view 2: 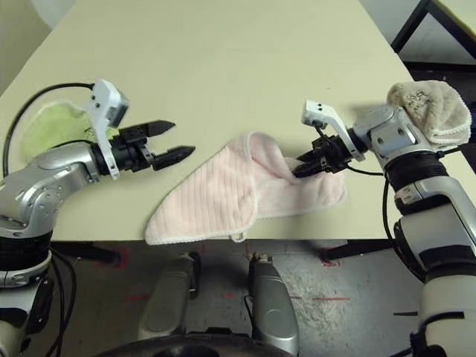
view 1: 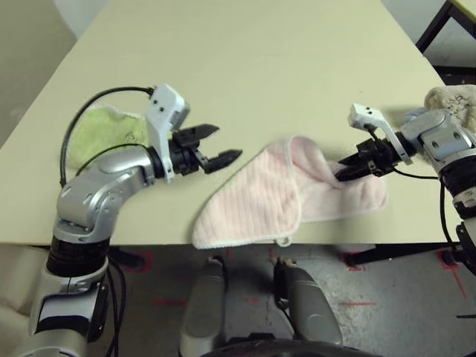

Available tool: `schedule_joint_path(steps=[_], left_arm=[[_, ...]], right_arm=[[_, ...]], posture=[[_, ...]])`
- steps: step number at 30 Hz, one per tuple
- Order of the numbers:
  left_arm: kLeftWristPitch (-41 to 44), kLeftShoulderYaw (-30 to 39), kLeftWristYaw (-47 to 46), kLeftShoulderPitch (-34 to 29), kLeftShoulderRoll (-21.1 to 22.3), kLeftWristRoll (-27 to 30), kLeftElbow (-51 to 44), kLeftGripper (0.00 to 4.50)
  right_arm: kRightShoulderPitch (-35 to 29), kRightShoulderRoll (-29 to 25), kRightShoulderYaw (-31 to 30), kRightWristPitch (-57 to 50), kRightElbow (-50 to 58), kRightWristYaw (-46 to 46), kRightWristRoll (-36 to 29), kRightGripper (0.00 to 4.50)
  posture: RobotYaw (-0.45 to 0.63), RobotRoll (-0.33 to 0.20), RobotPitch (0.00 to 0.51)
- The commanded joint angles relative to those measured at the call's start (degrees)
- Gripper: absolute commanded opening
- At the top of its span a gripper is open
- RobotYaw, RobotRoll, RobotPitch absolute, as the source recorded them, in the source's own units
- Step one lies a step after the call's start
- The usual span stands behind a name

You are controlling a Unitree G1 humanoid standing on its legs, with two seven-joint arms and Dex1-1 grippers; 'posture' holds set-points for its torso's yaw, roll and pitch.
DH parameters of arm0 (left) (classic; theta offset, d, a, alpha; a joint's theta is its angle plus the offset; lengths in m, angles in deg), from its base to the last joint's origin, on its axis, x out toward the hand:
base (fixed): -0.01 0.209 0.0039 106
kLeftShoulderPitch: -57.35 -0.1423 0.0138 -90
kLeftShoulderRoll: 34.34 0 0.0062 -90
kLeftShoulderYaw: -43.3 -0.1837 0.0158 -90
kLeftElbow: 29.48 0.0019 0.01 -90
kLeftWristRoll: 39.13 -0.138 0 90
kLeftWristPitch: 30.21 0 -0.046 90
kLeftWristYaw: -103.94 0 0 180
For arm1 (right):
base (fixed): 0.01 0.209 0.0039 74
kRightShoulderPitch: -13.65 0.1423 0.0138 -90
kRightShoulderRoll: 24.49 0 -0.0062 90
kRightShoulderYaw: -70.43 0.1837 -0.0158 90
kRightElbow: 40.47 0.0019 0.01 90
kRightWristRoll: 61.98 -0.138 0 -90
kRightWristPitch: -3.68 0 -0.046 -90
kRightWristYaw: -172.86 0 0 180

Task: Fold the towel and set it aside.

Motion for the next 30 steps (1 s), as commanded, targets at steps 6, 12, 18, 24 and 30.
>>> schedule_joint_path(steps=[6,12,18,24,30], left_arm=[[3.33,-2.93,5.66,0.14,2.77,4.45,-4.70,4.50],[3.81,-4.20,5.33,0.48,2.29,4.46,-5.36,4.50],[5.23,-4.92,3.83,2.05,0.99,4.75,-5.95,4.50],[7.18,-4.63,1.72,1.69,0.35,5.79,-7.98,4.50],[8.35,-4.45,0.13,0.93,0.23,6.74,-9.19,4.50]], right_arm=[[10.99,-1.01,2.85,3.67,-14.54,-0.17,2.86,4.46],[13.95,1.81,5.77,11.99,-24.05,7.39,8.65,4.46],[12.80,6.28,7.77,17.01,-28.88,18.62,13.16,4.46],[10.46,7.33,7.93,18.26,-30.75,21.64,17.45,4.46],[7.76,5.82,7.24,14.07,-30.39,10.26,19.37,4.46]], posture=[[0.15,0.000,0.147],[0.16,0.000,0.148],[0.18,0.000,0.162],[0.21,0.000,0.184],[0.20,0.000,0.192]])
